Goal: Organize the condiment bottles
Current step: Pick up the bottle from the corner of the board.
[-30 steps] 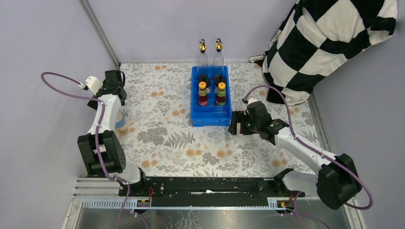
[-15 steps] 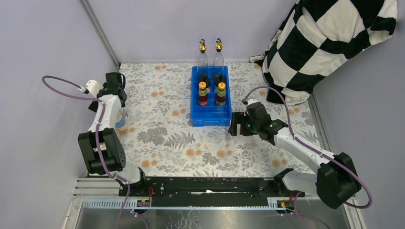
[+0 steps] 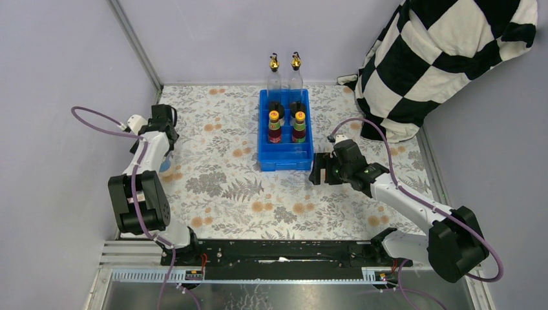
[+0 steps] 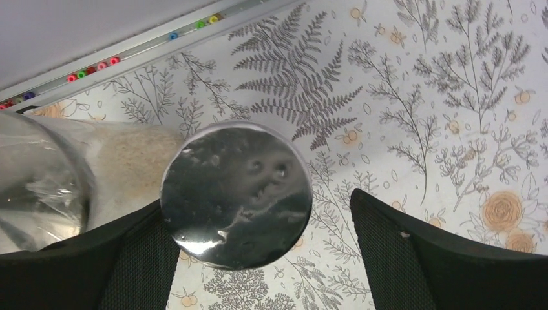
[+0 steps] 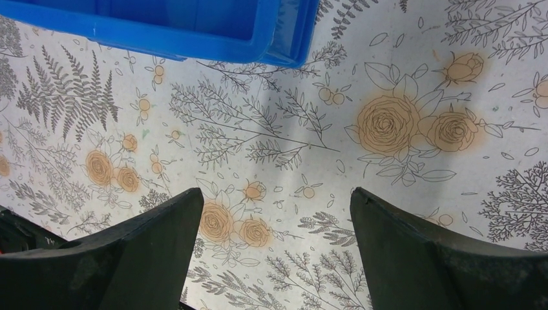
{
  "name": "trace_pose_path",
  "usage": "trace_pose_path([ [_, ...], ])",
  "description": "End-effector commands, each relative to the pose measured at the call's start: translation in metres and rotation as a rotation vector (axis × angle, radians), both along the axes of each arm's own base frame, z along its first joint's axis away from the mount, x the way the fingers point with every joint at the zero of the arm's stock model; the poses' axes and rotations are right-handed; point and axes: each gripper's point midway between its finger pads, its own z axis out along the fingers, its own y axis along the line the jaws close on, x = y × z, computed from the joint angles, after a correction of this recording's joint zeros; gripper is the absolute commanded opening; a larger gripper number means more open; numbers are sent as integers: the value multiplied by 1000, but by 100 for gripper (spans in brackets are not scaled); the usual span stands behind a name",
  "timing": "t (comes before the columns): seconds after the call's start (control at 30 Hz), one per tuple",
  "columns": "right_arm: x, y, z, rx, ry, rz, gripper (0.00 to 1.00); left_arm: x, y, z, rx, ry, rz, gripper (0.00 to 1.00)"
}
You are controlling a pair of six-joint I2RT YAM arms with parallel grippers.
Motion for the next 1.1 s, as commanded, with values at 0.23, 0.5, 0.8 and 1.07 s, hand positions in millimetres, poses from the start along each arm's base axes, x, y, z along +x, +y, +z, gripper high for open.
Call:
trace_pose_path([
  [0.23, -3, 5, -6, 23, 7, 17, 91, 16, -8, 4, 32, -13, -61, 83],
  [0.5, -2, 8, -7, 29, 14, 25, 91, 10, 4, 27, 99, -31, -8, 88],
  [0.8, -3, 7, -9, 28, 20, 28, 91, 21, 13, 38, 110, -34, 6, 90],
  [1.07, -4, 8, -11, 27, 27, 31, 91, 17, 18, 32, 105, -23, 29, 90],
])
